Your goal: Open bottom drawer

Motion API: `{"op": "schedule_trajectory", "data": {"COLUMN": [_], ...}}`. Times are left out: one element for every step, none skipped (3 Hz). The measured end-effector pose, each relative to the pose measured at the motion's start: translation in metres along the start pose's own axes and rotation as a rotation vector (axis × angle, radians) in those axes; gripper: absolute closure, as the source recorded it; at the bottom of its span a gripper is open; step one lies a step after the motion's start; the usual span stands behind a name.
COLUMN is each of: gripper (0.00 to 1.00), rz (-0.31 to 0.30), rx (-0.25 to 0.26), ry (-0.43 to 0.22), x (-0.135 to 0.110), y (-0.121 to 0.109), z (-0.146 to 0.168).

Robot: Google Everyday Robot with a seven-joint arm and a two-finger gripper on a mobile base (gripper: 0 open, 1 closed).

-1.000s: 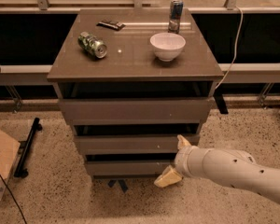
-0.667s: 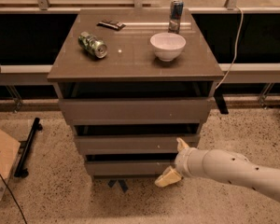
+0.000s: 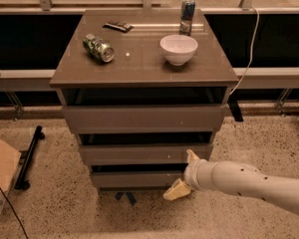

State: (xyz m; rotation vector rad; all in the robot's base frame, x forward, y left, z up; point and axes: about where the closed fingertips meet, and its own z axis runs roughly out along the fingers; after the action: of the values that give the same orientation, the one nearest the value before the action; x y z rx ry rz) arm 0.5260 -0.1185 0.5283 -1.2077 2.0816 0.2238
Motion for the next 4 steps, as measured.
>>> {"op": "schedule_trajectory", "data": {"gripper": [0.00, 0.00, 0.00, 0.00], "rz": [0.039, 0.105, 0.145, 0.238], "rx": [0.000, -0.035, -0.064, -0.105], "ry": [0.008, 0.013, 0.020, 0.034], "x": [0.018, 0.048, 0.067, 0.117], "y": [-0.001, 0.006, 0.013, 0.008], "z": [0.020, 0.058, 0.084, 0.141]}}
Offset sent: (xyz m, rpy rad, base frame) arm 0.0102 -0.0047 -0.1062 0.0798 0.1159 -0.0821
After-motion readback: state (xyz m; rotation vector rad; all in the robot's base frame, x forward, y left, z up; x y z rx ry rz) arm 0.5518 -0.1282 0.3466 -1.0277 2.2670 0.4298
